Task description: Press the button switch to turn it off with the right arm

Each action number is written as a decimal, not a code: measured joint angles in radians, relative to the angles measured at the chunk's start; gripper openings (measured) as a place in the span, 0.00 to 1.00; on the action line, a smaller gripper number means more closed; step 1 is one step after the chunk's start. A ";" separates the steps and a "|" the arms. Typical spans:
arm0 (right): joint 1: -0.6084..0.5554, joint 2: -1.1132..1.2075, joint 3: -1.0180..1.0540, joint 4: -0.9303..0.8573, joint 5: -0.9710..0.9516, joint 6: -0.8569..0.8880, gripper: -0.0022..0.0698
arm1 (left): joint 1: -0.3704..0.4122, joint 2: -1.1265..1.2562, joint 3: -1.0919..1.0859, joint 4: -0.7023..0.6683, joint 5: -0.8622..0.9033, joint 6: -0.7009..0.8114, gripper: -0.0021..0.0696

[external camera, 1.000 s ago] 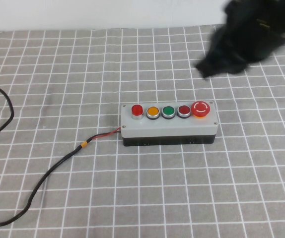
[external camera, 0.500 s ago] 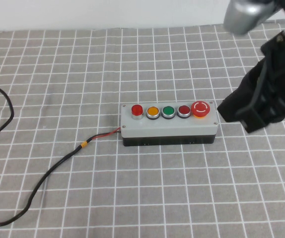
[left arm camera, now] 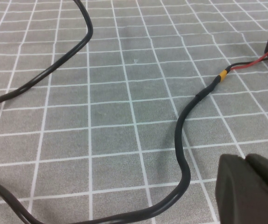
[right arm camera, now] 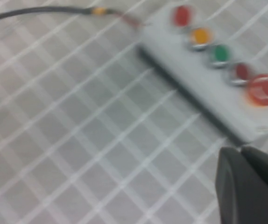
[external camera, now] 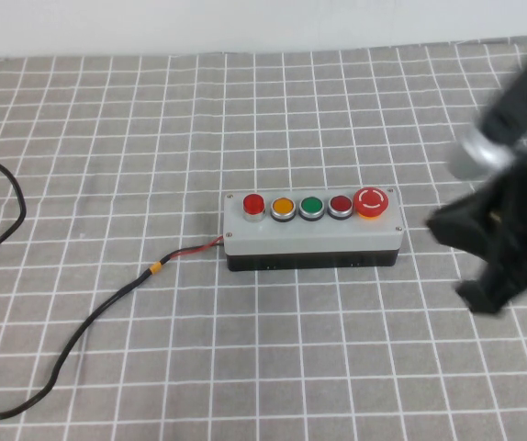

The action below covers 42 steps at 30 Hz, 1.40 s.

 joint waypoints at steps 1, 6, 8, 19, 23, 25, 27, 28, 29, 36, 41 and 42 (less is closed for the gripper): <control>0.000 -0.043 0.068 -0.027 -0.067 -0.001 0.01 | 0.000 0.000 0.000 0.000 0.000 0.000 0.02; -0.052 -0.249 0.336 -0.071 -0.246 -0.004 0.01 | 0.000 0.000 0.000 0.000 0.000 0.000 0.02; -0.109 -0.343 0.428 -0.067 -0.261 -0.004 0.01 | 0.000 0.000 0.000 0.000 0.000 0.000 0.02; -0.451 -0.806 0.922 0.002 -0.653 -0.004 0.01 | 0.000 0.000 0.000 0.000 0.000 0.000 0.02; -0.532 -0.928 1.040 0.057 -0.755 -0.004 0.01 | 0.000 0.000 0.000 0.000 0.000 0.000 0.02; -0.567 -0.993 1.079 0.092 -0.769 -0.004 0.01 | 0.000 0.000 0.000 0.000 0.000 0.000 0.02; -0.588 -1.047 1.096 0.106 -0.769 -0.004 0.01 | 0.000 0.000 0.000 0.000 0.000 0.000 0.02; -0.590 -1.079 1.101 0.111 -0.767 -0.004 0.01 | 0.000 0.000 0.000 0.000 0.000 0.000 0.02; -0.592 -1.099 1.101 0.116 -0.759 -0.004 0.01 | 0.000 0.000 0.000 0.000 0.000 0.000 0.02; -0.592 -1.132 1.101 0.131 -0.608 -0.004 0.01 | 0.000 0.000 0.000 0.000 0.000 0.000 0.02; -0.590 -1.132 1.101 0.133 -0.496 -0.004 0.01 | 0.000 0.000 0.000 0.000 0.000 0.000 0.02; -0.590 -1.132 1.101 0.133 -0.478 -0.004 0.01 | 0.000 0.000 0.000 0.000 0.000 0.000 0.02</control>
